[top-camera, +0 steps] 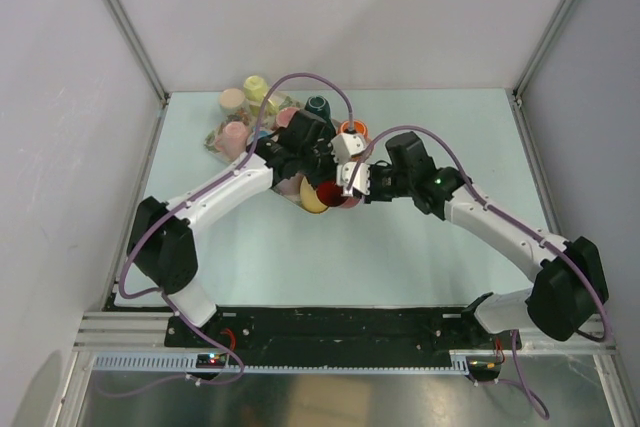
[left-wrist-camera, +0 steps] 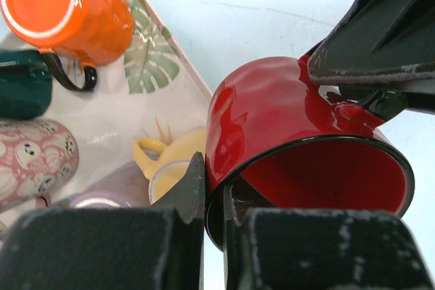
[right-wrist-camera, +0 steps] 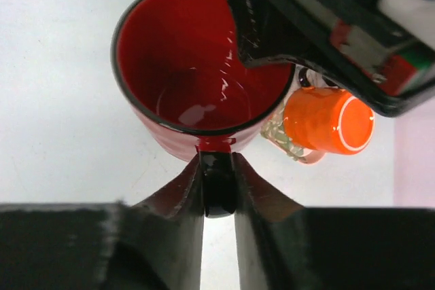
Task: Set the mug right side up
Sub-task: Turn over the cup on the tray, then place the cup at the center of the board.
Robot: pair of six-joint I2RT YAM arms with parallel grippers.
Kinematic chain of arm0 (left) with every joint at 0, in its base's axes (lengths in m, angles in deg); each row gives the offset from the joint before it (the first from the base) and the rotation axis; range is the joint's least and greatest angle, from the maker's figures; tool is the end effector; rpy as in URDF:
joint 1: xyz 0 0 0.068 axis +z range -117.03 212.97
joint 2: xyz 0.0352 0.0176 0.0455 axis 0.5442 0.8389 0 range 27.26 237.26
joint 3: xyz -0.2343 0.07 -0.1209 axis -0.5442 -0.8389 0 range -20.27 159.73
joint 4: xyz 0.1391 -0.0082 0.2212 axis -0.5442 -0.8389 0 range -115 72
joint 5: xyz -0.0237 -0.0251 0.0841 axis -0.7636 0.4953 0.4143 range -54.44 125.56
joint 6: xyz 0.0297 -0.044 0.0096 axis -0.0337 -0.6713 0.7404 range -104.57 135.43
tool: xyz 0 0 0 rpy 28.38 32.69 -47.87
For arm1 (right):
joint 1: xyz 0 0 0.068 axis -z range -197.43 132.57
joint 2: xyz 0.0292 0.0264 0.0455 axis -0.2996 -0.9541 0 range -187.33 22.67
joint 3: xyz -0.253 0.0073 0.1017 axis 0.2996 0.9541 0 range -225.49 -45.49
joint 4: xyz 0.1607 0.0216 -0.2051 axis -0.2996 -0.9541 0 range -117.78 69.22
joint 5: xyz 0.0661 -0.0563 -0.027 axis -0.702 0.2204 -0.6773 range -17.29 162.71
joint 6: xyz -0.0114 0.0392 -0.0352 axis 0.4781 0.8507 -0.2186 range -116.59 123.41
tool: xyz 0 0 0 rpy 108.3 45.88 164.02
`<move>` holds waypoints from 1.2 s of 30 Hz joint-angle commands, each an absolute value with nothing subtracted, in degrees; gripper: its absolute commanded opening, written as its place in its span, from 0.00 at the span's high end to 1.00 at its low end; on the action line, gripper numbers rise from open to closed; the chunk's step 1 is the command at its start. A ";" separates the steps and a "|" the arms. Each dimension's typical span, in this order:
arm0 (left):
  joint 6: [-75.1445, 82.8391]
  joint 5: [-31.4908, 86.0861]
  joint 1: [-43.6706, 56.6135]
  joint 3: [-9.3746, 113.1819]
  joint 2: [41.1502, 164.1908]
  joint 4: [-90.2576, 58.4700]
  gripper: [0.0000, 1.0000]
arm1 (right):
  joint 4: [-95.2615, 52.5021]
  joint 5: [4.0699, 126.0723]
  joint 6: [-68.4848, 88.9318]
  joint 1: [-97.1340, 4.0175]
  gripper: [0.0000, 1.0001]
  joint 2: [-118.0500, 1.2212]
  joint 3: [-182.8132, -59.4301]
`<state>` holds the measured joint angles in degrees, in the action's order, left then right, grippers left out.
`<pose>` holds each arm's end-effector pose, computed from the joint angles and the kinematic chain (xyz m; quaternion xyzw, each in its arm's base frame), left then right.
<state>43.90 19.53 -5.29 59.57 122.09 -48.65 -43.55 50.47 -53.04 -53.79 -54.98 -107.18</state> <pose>0.2844 -0.2369 0.2937 0.5483 0.7368 -0.1605 0.3614 0.2328 0.1881 0.2948 -0.6982 0.5495 0.0972 0.4484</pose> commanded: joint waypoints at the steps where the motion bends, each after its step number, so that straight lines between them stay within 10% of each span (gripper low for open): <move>1: 38.87 18.23 -5.50 64.95 119.50 -46.43 0.99 | -42.05 51.49 -54.23 -53.78 0.87 -56.26 -107.18; 6: 32.97 22.79 -4.87 67.68 119.31 -47.36 0.34 | -41.64 51.98 -48.89 -50.53 1.00 -53.56 -104.72; 10: 28.50 24.66 -3.11 69.85 118.43 -48.27 0.14 | -41.59 50.10 -42.40 -44.91 1.00 -49.09 -101.97; 20: 26.59 27.77 0.98 70.43 115.22 -50.53 0.07 | -25.75 48.59 -30.28 -24.68 1.00 -53.67 -99.76; 36: 34.38 32.08 1.01 61.25 106.18 -55.03 0.01 | -11.21 52.04 -23.11 -19.05 1.00 -76.62 -113.66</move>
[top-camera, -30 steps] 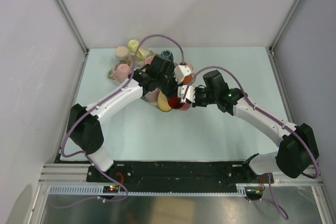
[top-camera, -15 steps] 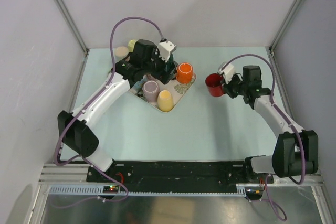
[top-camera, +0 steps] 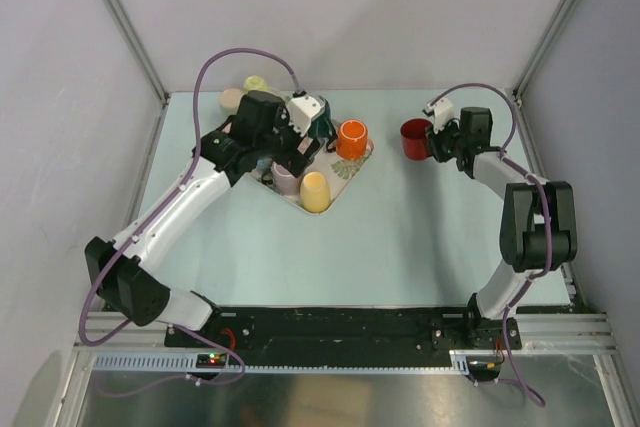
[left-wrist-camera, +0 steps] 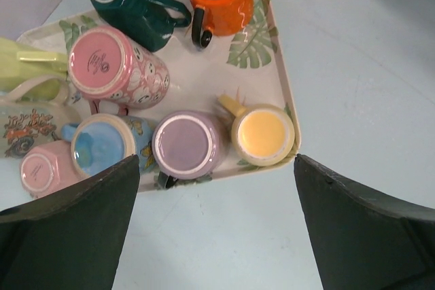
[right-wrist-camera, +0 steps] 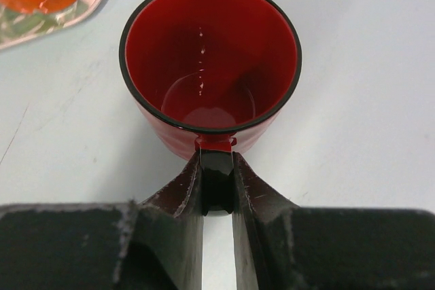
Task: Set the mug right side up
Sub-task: Place the cup at the center of the board.
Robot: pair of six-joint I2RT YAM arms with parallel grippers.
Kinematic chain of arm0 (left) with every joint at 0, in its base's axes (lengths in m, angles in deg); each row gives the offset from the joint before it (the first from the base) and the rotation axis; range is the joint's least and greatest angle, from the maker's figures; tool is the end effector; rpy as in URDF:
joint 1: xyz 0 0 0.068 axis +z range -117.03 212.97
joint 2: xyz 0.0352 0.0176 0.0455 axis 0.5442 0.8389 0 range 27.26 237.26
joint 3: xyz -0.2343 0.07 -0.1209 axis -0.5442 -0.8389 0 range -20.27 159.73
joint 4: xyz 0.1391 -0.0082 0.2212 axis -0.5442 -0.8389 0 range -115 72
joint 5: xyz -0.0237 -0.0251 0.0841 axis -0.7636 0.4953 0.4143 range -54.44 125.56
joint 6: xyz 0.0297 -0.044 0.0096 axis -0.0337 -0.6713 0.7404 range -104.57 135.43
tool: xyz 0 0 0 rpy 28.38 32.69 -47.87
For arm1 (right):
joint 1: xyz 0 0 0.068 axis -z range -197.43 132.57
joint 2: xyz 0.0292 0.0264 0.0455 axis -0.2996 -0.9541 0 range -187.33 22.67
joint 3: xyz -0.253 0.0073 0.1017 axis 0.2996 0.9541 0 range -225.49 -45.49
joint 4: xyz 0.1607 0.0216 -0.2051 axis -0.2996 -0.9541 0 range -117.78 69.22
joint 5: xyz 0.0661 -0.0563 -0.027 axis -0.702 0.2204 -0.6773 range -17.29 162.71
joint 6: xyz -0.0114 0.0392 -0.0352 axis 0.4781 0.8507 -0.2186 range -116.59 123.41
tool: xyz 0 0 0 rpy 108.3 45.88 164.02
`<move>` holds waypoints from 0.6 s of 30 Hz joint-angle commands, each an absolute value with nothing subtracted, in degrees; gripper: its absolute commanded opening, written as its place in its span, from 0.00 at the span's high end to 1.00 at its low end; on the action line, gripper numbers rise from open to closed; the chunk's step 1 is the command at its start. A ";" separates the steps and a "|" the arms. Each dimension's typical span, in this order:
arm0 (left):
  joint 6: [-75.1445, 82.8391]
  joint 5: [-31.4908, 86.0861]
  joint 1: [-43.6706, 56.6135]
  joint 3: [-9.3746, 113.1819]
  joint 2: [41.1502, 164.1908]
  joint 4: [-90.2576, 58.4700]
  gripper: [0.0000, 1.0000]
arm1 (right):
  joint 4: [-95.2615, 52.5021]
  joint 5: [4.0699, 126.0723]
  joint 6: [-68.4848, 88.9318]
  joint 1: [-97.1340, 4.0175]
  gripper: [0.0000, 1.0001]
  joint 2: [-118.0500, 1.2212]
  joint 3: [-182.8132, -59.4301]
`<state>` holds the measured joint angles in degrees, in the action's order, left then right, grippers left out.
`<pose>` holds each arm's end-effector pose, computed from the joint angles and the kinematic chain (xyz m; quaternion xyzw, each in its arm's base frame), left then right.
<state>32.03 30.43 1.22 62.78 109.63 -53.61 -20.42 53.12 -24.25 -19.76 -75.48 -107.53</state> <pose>0.2695 -0.1705 0.3754 0.3817 0.7997 -0.1002 0.4526 0.3772 0.0272 0.2161 -0.3019 0.8270 0.0492 0.4717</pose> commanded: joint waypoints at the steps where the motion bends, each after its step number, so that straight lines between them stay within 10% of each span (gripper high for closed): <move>1: 34.49 32.19 0.95 61.01 105.88 -55.36 0.01 | -10.90 51.88 -23.56 -18.99 1.00 -77.60 -114.03; 18: 34.05 31.87 0.82 61.91 107.05 -57.32 0.01 | -12.98 52.17 -23.08 -18.25 0.96 -82.94 -115.72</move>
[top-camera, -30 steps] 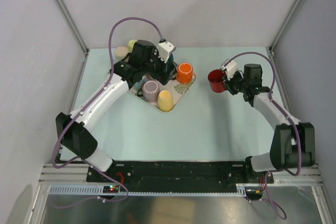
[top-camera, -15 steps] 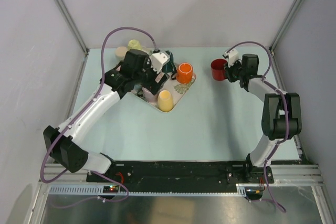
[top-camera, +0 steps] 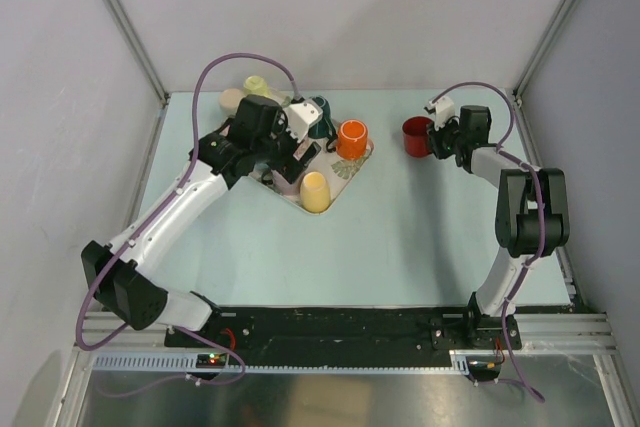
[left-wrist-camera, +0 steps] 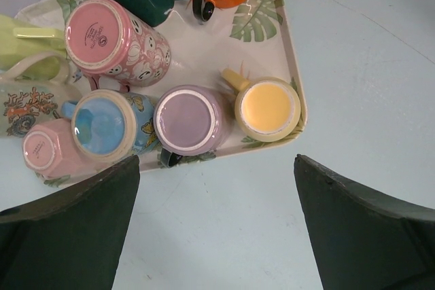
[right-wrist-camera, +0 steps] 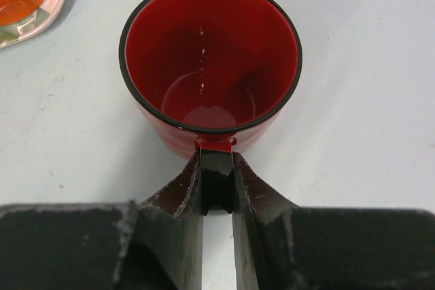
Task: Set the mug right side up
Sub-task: Place the cup at the center of the board.
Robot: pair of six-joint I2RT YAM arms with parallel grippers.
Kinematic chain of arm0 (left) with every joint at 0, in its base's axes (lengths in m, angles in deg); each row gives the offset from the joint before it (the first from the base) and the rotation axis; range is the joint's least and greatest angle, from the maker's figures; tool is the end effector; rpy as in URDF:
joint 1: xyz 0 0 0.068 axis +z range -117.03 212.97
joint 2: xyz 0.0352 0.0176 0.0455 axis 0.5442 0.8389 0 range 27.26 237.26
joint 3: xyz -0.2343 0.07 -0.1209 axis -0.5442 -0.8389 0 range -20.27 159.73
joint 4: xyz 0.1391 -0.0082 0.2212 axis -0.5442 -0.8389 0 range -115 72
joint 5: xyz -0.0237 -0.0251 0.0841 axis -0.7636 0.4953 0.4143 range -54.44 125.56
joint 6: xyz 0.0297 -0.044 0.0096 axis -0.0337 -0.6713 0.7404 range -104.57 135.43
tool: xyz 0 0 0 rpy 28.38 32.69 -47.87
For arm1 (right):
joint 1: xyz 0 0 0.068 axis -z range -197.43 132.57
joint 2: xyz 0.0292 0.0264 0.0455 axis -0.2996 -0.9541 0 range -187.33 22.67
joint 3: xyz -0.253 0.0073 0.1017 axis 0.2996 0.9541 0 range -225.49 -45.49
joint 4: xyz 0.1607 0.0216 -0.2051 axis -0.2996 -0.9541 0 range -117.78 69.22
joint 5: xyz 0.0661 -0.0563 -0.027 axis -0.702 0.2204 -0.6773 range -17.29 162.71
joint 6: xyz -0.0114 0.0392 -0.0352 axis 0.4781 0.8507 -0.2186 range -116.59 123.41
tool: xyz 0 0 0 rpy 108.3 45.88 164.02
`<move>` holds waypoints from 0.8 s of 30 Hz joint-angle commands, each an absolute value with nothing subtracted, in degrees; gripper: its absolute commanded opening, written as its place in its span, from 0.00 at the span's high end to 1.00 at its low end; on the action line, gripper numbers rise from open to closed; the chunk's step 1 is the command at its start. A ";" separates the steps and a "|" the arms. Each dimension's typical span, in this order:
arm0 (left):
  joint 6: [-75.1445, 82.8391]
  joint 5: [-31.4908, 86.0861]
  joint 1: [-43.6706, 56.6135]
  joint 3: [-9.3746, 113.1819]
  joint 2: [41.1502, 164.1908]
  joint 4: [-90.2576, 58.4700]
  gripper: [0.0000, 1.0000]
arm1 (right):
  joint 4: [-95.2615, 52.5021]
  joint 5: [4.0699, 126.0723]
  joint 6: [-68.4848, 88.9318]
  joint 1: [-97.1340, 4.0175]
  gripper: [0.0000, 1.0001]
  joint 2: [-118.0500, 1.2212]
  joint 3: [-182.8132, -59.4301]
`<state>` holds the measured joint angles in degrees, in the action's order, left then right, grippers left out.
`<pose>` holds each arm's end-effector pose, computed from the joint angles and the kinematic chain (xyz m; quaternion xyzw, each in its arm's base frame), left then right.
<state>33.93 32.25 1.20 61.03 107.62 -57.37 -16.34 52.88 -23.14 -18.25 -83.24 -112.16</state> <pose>0.2587 -0.1626 0.3697 0.3937 0.8095 -0.0760 0.4289 0.4081 0.0178 0.1975 -0.2841 0.8292 0.0471 0.4790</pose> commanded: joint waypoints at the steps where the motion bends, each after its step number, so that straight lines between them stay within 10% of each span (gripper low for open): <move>1: 34.05 31.87 0.85 62.04 107.15 -57.30 0.01 | -13.28 52.25 -23.28 -18.37 0.95 -82.96 -115.71; 10: 33.67 31.66 0.94 61.75 107.40 -57.13 0.01 | -16.36 53.99 -23.55 -18.52 0.71 -82.58 -115.74; 24: 32.96 30.93 0.81 61.60 107.79 -57.16 0.02 | -16.85 54.43 -22.30 -17.96 0.66 -82.03 -115.65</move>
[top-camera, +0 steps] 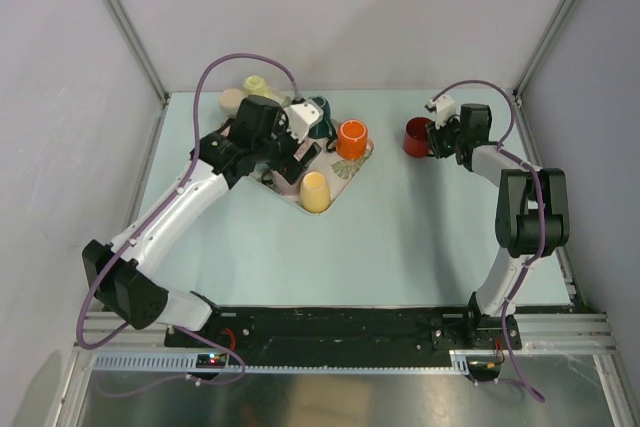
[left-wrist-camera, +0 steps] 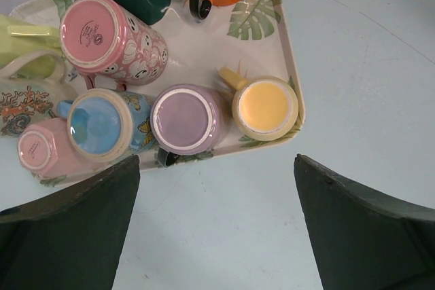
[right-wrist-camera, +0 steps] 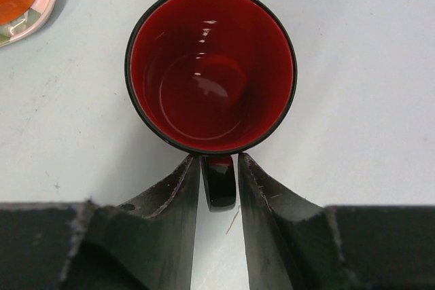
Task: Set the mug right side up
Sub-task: Place the cup at the center of the board, then turn over the cup on the tray.
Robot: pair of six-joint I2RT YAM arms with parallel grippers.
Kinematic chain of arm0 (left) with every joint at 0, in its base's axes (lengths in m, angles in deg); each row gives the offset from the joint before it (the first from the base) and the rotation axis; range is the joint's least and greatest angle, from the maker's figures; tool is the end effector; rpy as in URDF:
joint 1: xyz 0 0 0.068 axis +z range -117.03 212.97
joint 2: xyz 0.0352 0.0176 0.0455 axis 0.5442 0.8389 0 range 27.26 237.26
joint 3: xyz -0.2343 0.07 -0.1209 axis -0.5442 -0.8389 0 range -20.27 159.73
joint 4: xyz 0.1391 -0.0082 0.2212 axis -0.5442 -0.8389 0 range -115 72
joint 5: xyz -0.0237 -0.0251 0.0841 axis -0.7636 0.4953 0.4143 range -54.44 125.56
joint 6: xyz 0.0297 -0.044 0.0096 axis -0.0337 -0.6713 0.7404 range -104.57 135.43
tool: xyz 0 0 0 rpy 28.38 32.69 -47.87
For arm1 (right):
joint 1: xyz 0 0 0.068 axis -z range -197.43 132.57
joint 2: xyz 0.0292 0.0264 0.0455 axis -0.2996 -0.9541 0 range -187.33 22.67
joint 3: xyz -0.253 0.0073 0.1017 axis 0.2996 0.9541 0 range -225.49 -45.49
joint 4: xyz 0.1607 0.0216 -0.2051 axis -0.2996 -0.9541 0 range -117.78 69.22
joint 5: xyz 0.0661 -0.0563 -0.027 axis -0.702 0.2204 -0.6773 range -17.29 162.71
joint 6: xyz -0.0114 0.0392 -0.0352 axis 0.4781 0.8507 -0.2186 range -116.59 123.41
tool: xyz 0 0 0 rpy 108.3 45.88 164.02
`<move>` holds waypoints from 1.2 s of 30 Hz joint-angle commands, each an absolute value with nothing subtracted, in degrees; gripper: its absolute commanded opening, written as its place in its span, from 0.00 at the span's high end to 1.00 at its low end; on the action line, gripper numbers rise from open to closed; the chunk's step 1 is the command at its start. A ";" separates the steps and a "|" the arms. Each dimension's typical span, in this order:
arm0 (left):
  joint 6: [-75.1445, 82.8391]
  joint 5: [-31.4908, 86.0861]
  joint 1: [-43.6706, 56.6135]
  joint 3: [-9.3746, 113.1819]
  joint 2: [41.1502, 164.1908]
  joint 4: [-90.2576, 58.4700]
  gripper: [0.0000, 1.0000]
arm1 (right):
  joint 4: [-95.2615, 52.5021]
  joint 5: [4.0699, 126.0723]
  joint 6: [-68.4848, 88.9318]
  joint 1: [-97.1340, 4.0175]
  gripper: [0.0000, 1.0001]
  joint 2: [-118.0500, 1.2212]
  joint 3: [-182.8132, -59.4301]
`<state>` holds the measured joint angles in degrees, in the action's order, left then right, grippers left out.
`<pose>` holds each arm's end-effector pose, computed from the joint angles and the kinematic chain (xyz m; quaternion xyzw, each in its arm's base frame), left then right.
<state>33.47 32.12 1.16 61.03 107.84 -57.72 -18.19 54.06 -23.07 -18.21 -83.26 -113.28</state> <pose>0.2590 -0.1632 0.3680 0.3920 0.8127 -0.0785 0.4240 0.4096 0.0169 0.2006 -0.2788 0.8352 0.0401 0.4723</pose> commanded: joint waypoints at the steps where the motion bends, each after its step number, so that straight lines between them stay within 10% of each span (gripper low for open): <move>1: 33.07 31.05 0.81 61.58 107.83 -57.13 0.02 | -17.02 54.47 -22.15 -17.91 0.65 -81.76 -115.68; 19: 33.57 34.04 0.92 57.75 104.37 -57.18 0.00 | -24.29 56.58 -0.12 -32.51 0.21 -75.22 -121.85; 29: 33.34 34.70 2.64 55.19 101.87 -57.02 0.00 | -25.71 63.94 18.88 -37.69 0.14 -89.62 -138.04; 36: 32.86 34.04 3.17 55.77 102.87 -56.92 0.00 | -24.14 69.11 18.11 -37.96 0.29 -96.13 -139.77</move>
<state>33.45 34.13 2.80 55.37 103.69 -58.01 -26.06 65.75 16.99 -37.64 -93.10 -137.23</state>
